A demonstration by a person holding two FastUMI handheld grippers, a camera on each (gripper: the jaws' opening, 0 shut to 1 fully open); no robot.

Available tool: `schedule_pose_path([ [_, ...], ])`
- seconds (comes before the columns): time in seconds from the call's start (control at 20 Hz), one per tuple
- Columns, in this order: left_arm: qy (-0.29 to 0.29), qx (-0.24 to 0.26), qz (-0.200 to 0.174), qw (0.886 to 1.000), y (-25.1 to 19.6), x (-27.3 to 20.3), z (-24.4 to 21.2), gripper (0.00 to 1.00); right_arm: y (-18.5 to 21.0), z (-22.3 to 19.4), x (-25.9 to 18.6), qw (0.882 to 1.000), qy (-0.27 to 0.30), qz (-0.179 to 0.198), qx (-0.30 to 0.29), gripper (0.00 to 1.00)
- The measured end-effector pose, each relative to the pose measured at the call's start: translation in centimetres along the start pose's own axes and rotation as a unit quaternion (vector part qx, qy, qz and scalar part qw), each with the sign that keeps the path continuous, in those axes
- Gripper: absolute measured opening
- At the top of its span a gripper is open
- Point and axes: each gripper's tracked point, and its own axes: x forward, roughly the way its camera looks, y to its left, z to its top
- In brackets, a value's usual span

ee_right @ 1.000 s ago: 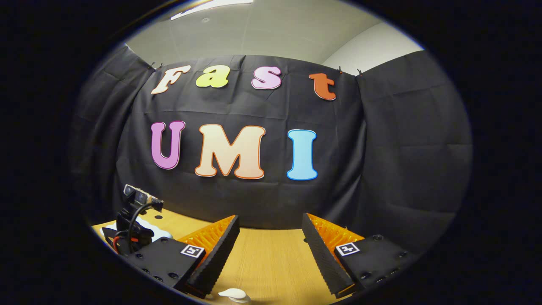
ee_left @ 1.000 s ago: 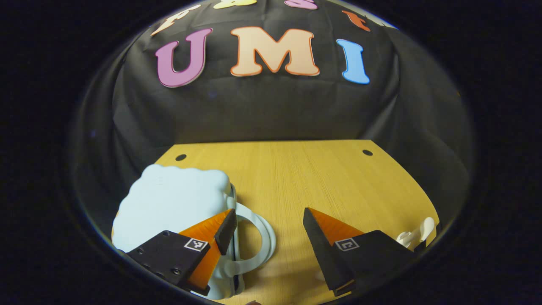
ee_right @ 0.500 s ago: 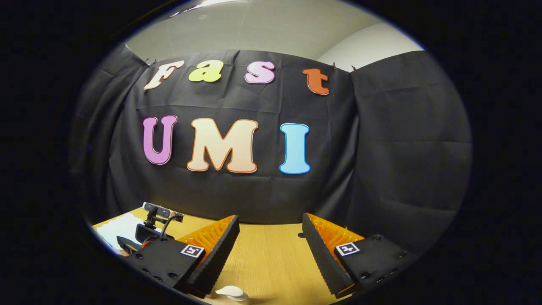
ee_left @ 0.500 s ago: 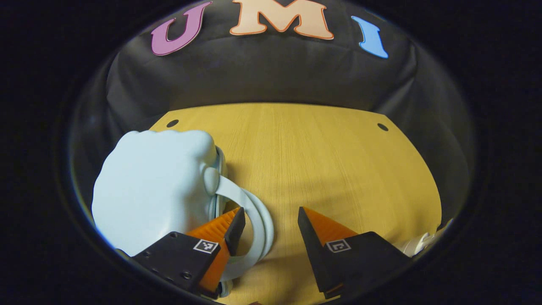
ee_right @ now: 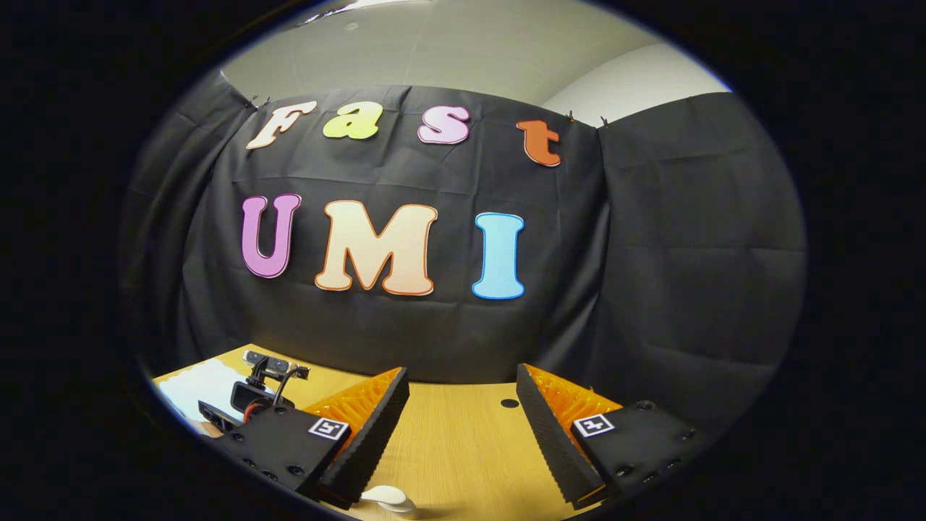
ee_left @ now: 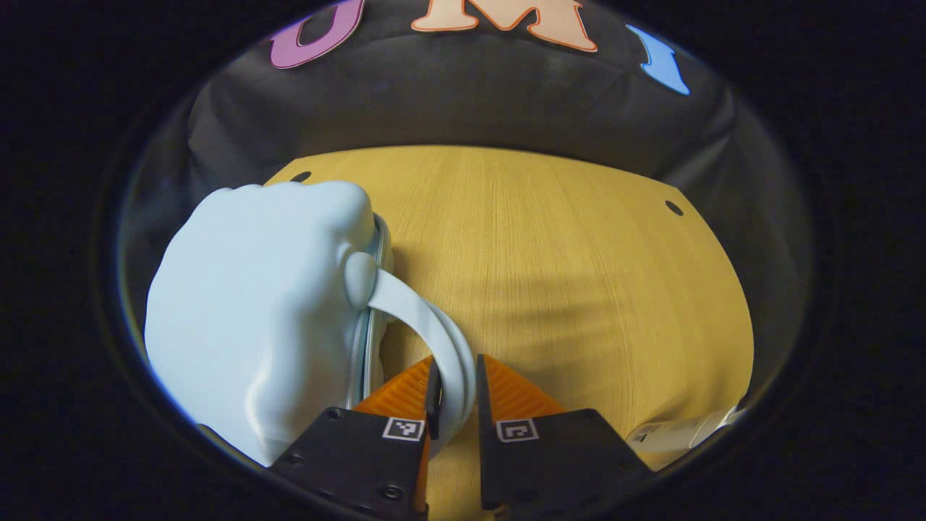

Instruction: First open the suitcase, pack the skin care products into it, and then close the suitcase.

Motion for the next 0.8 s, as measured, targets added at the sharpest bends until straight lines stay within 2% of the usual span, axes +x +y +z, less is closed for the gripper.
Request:
schedule_pose_path([
  [0.15, -0.004, 0.011, -0.015, 1.0, -0.3, -0.6, 0.4, 0.05, 0.5, 0.2, -0.2, 1.0, -0.005, 0.005, 0.0, 0.96],
  [0.3, -0.01, 0.025, -0.024, 0.999, -0.4, -1.8, 0.9, 0.0, 1.3, 0.6, -0.4, 1.0, -0.015, 0.014, -0.003, 0.96],
  [0.5, 0.003, 0.039, -0.041, 0.998, -0.6, -3.9, 1.1, 0.0, 2.2, 0.7, -0.6, 0.999, -0.02, 0.026, 0.0, 0.96],
  [0.65, -0.03, 0.068, -0.031, 0.997, -0.4, -5.6, 3.1, 0.0, 2.6, 0.5, -0.7, 0.999, -0.019, 0.033, 0.006, 0.96],
  [0.8, -0.038, 0.046, -0.048, 0.997, -0.1, -7.2, 4.3, 0.0, 3.0, 0.8, -0.9, 0.999, -0.022, 0.037, 0.011, 0.96],
])
